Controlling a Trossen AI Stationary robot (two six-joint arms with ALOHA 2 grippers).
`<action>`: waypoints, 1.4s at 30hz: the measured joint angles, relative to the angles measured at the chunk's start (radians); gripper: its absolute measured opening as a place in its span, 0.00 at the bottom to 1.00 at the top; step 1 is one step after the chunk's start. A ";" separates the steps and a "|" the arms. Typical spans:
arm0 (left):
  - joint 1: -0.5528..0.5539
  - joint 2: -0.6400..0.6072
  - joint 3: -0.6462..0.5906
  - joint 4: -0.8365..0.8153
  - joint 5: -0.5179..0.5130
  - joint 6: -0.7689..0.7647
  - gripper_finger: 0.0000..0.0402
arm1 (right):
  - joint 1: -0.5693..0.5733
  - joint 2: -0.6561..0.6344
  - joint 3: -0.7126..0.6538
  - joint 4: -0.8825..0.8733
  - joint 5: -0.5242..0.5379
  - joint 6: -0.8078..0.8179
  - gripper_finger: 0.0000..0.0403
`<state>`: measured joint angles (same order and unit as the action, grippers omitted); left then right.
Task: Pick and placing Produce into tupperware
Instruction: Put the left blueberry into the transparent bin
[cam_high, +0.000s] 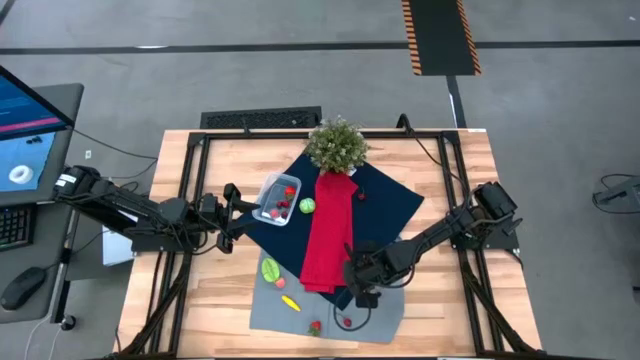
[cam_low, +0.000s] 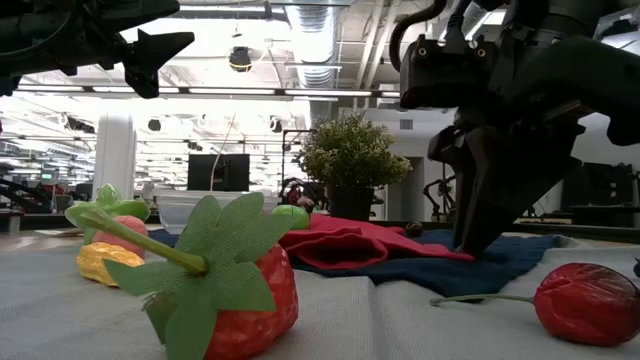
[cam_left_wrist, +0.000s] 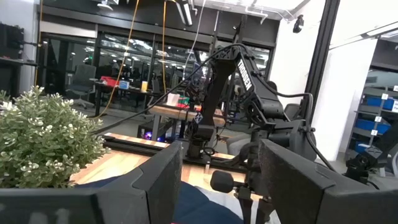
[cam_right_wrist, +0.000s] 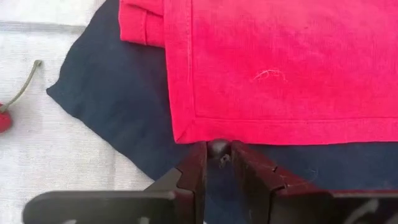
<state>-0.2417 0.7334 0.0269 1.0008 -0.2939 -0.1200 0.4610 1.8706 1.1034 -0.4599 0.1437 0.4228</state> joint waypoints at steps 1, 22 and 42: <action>0.000 0.000 0.000 0.000 0.000 0.000 0.51 | -0.004 -0.001 -0.007 0.011 -0.008 0.002 0.24; 0.000 0.000 0.000 0.000 0.000 0.000 0.51 | -0.013 -0.005 -0.024 0.019 -0.038 -0.008 0.04; 0.000 0.000 0.000 0.001 0.000 0.000 0.51 | -0.010 0.005 -0.020 0.028 -0.067 -0.005 0.27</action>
<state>-0.2415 0.7330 0.0268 1.0015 -0.2943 -0.1200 0.4511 1.8751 1.0832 -0.4315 0.0770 0.4179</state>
